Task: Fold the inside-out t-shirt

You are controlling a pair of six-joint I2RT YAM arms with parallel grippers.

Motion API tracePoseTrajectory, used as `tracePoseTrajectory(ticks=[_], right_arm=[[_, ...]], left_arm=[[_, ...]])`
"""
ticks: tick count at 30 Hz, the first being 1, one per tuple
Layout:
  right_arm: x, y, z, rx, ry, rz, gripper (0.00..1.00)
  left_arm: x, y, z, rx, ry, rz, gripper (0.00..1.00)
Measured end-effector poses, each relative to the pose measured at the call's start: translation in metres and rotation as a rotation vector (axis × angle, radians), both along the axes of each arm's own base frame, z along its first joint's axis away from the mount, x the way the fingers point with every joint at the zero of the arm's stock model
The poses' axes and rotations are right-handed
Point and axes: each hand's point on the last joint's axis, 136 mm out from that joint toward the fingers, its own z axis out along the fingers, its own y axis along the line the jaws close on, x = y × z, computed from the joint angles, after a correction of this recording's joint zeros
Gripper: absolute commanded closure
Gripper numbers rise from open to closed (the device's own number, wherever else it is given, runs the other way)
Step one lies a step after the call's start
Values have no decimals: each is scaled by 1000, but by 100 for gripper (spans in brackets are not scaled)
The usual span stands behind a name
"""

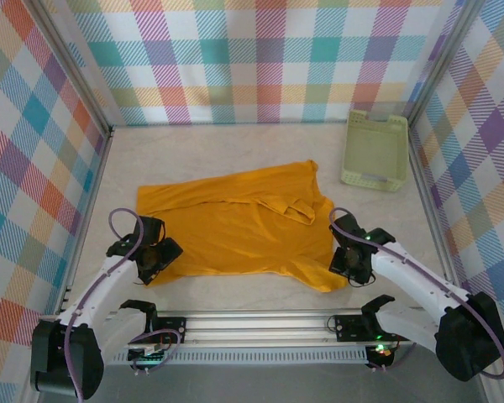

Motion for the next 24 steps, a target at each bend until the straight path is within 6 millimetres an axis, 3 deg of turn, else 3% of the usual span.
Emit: tracePoseTrajectory(ticks=[2,8,20,24], right_arm=[[-5,0,-4,-1,15,-6,48],[-5,10,-8,31,25,-5,63],[18,36,-30,72,69,27,77],[37,48,-29,86,52,45,80]], left_arm=[[0,1,1,3,-4,10,11],[0,4,6,11,-30,29,11],[-23,24,6,99,25,100,11],[-31,30,5,129,54,123,14]])
